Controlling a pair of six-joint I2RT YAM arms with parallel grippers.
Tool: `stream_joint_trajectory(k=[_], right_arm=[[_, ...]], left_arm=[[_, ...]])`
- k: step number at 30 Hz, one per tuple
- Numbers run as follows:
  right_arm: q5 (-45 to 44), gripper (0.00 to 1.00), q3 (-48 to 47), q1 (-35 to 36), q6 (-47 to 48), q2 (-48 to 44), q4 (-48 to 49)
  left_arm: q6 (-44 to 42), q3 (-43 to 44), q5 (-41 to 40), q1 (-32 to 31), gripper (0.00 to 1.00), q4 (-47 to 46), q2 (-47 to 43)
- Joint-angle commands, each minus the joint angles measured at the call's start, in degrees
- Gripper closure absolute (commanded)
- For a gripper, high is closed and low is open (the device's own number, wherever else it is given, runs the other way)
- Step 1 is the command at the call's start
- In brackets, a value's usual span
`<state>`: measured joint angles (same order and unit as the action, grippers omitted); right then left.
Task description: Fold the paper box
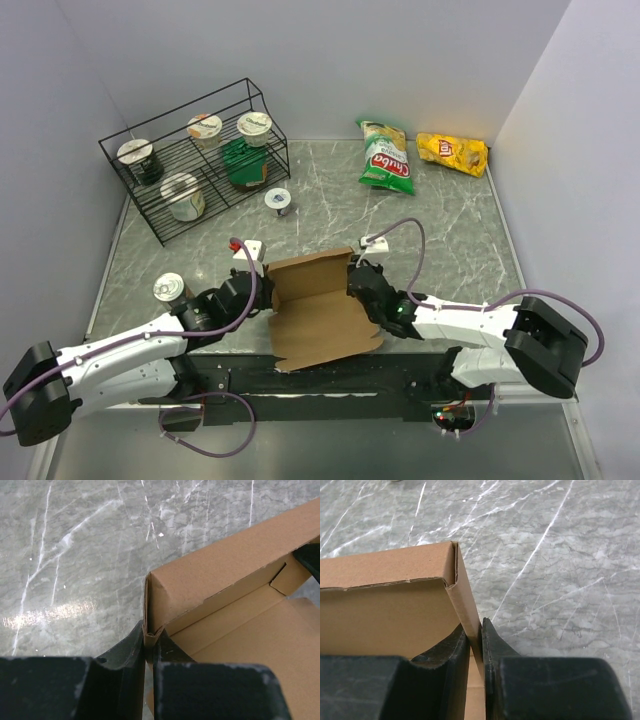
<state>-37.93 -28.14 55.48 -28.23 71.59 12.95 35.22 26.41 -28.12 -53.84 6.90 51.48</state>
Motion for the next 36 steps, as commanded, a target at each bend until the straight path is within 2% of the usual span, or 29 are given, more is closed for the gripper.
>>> stream_joint_trajectory(k=[1,9,17,21,25,29,32,34,36], right_arm=[[-12.87,1.00,1.77,-4.59,-2.70,-0.92,-10.23],[-11.55,1.00,3.09,-5.91,-3.67,-3.74,-10.49],[-10.94,1.00,3.09,-5.83,-4.03,-4.27,-11.37],[-7.52,1.00,3.10,-5.83,-0.78,-4.80,-9.26],[-0.84,0.99,1.16,-5.91,2.83,-4.44,-7.94],[2.33,0.91,0.46,-5.65,2.83,-5.76,-8.47],[3.74,0.82,1.16,-5.56,2.65,-8.22,-8.82],[4.97,0.79,1.86,-5.65,2.56,-10.49,-9.08],[5.76,0.71,2.47,-5.56,2.91,-12.08,-9.26]], left_arm=[[2.66,2.33,-7.22,0.32,0.99,2.77,-2.53],[3.54,1.80,-6.77,0.32,0.99,2.68,-1.74],[2.49,2.94,-6.43,0.32,0.99,4.70,-4.90],[0.20,2.77,-3.10,0.32,0.99,3.57,-4.64],[0.89,4.60,-2.20,0.32,0.99,4.95,0.70],[3.53,7.33,-5.10,0.32,0.99,9.18,5.55],[4.94,8.13,-6.42,0.32,0.99,10.76,6.35],[5.29,8.48,-7.03,0.32,0.99,11.30,6.26],[5.38,8.83,-7.21,0.32,0.99,12.00,6.26]])
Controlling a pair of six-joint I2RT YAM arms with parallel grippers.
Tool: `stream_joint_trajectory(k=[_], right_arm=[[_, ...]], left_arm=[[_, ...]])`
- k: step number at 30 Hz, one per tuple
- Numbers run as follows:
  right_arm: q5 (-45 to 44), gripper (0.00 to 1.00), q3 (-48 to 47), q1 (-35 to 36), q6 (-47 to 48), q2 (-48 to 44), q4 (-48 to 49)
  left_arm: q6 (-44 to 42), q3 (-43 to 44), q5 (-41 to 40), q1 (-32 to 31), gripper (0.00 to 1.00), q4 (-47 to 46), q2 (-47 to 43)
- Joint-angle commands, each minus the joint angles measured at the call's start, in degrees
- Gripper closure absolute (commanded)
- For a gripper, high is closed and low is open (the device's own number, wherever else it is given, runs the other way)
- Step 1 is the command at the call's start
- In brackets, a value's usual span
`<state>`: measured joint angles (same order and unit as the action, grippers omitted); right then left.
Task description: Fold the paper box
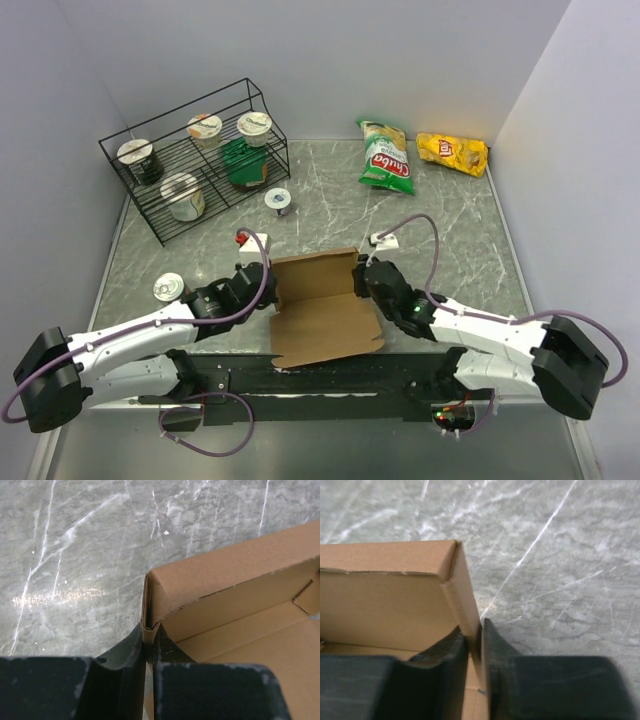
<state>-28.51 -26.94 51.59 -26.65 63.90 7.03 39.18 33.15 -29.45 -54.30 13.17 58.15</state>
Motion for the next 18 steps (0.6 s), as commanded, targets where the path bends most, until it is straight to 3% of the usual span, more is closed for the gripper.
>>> stream_joint_trajectory(k=[1,5,8,18], right_arm=[[-2.70,0.66,1.45,-1.67,1.60,-5.70,-3.42],[0.82,0.49,2.59,-1.58,2.66,-8.87,-2.90],[1.88,0.46,3.73,-1.32,2.84,-11.42,-2.72],[0.14,0.56,3.13,-0.01,3.19,-14.24,-5.88]], left_arm=[[1.43,2.36,-5.88,0.78,0.99,5.99,-0.23],[1.16,3.33,-5.36,0.78,0.99,6.61,0.91],[1.08,3.94,-5.18,0.78,0.99,6.78,2.05],[1.25,4.82,-5.09,0.78,0.99,7.05,3.29]])
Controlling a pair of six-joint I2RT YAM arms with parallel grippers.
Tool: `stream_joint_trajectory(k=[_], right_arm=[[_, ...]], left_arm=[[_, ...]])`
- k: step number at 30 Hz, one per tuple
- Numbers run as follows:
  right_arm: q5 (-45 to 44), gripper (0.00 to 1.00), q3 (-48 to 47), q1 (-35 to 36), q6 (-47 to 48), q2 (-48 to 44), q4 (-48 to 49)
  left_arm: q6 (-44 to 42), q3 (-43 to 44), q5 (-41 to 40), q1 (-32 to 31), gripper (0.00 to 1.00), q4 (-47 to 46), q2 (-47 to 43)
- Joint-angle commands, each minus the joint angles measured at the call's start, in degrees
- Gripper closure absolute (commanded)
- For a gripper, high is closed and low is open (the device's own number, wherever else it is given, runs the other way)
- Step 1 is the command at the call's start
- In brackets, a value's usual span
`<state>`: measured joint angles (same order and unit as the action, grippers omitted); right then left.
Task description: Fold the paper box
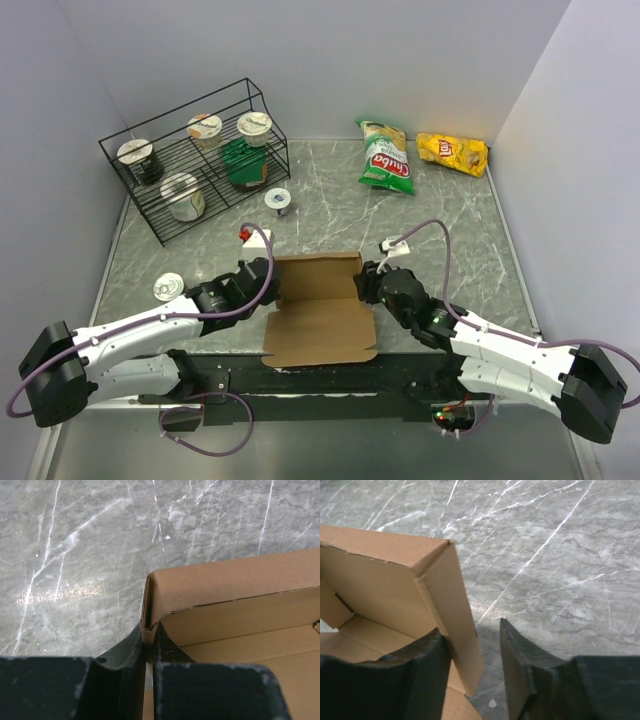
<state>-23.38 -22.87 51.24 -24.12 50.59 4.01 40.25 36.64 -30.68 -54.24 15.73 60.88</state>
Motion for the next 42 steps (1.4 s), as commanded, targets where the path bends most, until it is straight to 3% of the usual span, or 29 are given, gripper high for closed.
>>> stream_joint_trajectory(k=[1,2,4,12,27,35,42], right_arm=[[-5.80,0.60,-1.21,0.78,0.39,-0.15,-3.74],[-6.76,0.69,-1.64,1.05,-0.13,0.30,-5.31],[-8.78,0.73,-2.61,1.49,-0.49,1.61,-7.25],[-12.22,0.68,-5.07,2.98,-2.25,4.69,-10.69],[-15.29,0.74,-8.06,4.74,-5.76,11.81,-17.02],[-22.50,0.98,-11.75,5.10,-9.63,16.82,-24.75],[-26.98,1.00,-14.48,5.53,-14.98,20.78,-30.46]], left_arm=[[0.18,1.50,-4.21,0.71,0.99,4.58,0.55],[0.27,1.50,-4.48,0.71,0.99,5.01,0.47],[0.53,1.76,-5.53,0.71,0.99,5.45,0.29],[1.06,4.49,-10.80,0.63,0.99,10.11,2.66],[0.71,6.69,-13.97,0.62,0.99,13.45,2.84],[-0.17,8.00,-14.85,0.62,0.99,14.86,0.73],[-1.05,8.88,-14.67,0.71,0.99,15.56,-0.85]])
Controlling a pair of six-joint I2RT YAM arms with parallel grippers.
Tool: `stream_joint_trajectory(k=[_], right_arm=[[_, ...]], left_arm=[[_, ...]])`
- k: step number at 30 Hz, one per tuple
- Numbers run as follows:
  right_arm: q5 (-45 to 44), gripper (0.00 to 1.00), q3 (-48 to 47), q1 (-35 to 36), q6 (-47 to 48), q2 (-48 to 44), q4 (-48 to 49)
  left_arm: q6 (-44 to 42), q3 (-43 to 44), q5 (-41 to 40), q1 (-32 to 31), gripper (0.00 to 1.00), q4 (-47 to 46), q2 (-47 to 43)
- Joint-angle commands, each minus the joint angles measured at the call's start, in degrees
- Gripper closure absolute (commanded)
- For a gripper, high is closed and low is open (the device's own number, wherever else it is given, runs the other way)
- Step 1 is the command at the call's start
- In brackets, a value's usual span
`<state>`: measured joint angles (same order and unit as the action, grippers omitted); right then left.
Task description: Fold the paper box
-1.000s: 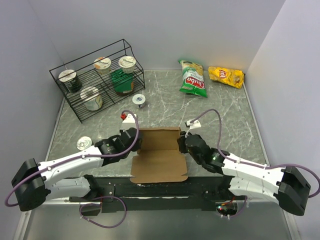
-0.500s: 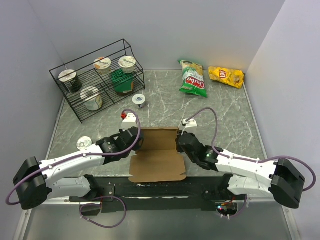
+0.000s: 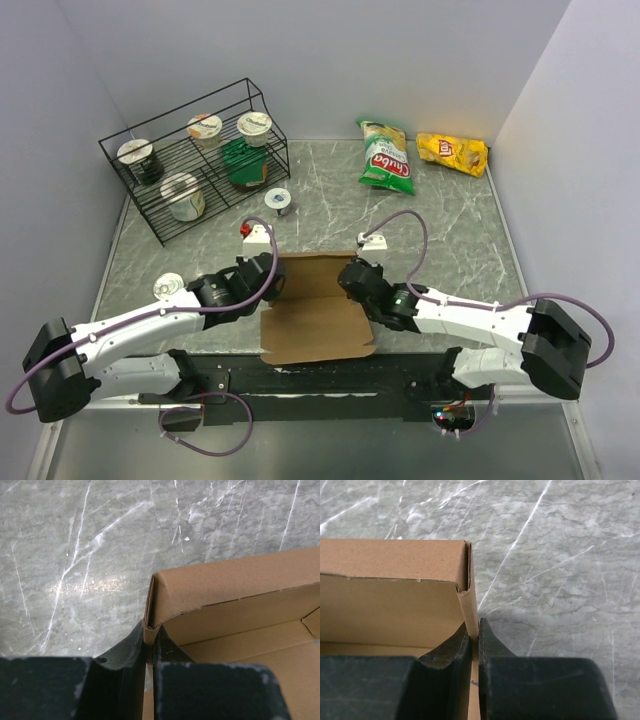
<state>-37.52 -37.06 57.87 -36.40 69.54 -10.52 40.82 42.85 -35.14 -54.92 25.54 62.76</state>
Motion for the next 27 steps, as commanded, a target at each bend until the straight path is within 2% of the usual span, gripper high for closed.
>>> stream_joint_trajectory(k=[1,6,11,15,16,17,19,20,22,23,25,27], right_arm=[[-13.45,1.00,-0.82,-1.09,-4.27,2.00,-16.54],[-16.97,1.00,-3.72,-0.83,-9.47,5.34,-23.12],[-17.85,1.00,-6.09,-0.47,-10.70,7.19,-25.33],[-14.01,1.00,-3.74,-0.47,-5.20,2.99,-19.47],[-13.03,0.96,-2.94,-0.47,-4.04,0.10,-15.62],[-12.06,0.85,-2.06,-0.47,-3.42,-1.41,-14.19],[-8.82,0.74,0.57,-0.47,0.01,-5.96,-10.32],[-7.58,0.63,1.28,-0.47,0.63,-7.47,-7.70],[-4.17,0.53,3.47,-0.56,3.35,-11.33,-4.96],[-2.92,0.43,4.01,-0.47,3.88,-12.31,-3.03],[-0.64,0.37,4.89,-0.56,5.99,-14.59,-1.70],[1.48,0.25,4.98,-0.21,6.52,-15.39,-2.22]], left_arm=[[-1.71,2.76,-10.22,1.30,0.99,5.75,-2.82],[-3.64,2.94,-10.04,1.30,0.99,5.14,-3.43],[-5.92,1.54,-7.06,1.30,0.99,1.37,-4.05],[-6.01,0.83,-4.33,1.39,0.99,-0.66,-2.12],[-5.67,1.01,-4.07,1.39,0.99,-0.67,-1.42],[-5.31,1.18,-3.89,1.39,0.99,-0.58,-0.02],[-4.79,1.53,-3.19,1.39,0.99,-0.40,1.39],[-4.52,1.71,-2.84,1.56,0.99,-0.40,2.79],[-4.17,2.50,-2.22,1.83,0.99,0.04,4.55],[-4.25,2.76,-1.87,1.83,0.99,0.04,6.22],[-4.60,3.64,-0.99,2.27,0.99,-0.49,8.07],[-5.13,4.26,0.94,2.71,0.99,-1.10,10.62]])
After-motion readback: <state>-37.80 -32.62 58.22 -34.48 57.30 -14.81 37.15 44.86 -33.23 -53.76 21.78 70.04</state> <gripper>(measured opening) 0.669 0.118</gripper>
